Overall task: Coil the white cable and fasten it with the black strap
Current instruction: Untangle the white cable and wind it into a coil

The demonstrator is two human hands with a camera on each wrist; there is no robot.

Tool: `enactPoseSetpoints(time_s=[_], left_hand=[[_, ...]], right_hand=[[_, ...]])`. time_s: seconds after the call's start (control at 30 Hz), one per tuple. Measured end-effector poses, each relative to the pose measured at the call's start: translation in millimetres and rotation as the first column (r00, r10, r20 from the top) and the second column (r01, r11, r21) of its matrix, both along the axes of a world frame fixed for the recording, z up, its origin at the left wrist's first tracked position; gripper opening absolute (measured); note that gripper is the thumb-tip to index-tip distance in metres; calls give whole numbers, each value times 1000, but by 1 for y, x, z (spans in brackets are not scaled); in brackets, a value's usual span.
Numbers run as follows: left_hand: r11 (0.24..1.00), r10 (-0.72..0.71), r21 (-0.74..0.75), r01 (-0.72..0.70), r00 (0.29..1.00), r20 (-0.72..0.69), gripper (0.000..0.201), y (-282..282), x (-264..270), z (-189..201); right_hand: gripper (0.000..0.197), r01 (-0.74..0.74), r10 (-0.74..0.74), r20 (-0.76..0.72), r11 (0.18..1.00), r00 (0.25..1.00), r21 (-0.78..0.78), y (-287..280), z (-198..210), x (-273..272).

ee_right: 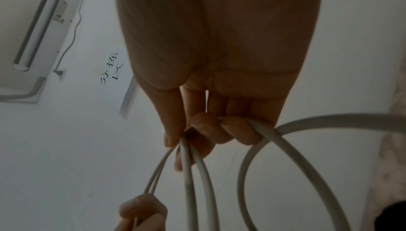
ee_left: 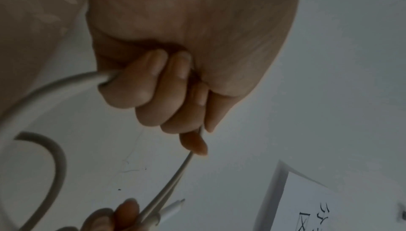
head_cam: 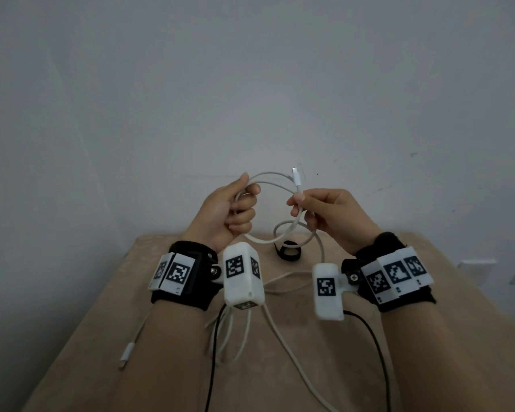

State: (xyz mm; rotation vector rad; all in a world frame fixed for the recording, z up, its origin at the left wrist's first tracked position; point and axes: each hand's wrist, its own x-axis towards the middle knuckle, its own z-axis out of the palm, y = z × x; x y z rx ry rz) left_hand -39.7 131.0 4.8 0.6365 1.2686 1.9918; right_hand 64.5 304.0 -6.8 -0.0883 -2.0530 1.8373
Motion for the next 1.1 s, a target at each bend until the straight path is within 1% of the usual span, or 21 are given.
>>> enactPoseSetpoints(time_s=[0.13,0.23,0.4,0.5,0.67,0.77,0.87,1.1], left_hand=[[999,34,10,-34,997,-66,36,0,1,0],[999,48,-1,-48,996,-72,37,-1,0,0],[1000,27,-14,-28,998,-62,37,1,2,0],[1000,18,6,-18,1000,-22,38,1,1,0],[999,-53,2,53,999,-1,36,2,0,0],[998,-56,-31,55,997,-43,34,2,2,2],[997,-41,-66,35,995,-89,33,1,2,2],[994,-70,-84,63,995,-76,37,1,2,2]], right_hand=[[21,-32,29,-27,992,999,-124,-1,0,-2],[23,-9,-5,-63,977,998,-215,1,2,-2],[14,41,-56,-93,987,994,-158,4,1,-1],[16,58,-70,-97,991,993,-120,2,0,-1],[13,110,-155,-144,954,977,-278,5,0,-4],[13,156,-200,-156,955,967,-254,7,0,-3],[16,172,-211,-172,961,962,-217,9,-2,-2],[15,210,-262,-211,949,942,-237,9,0,-4]])
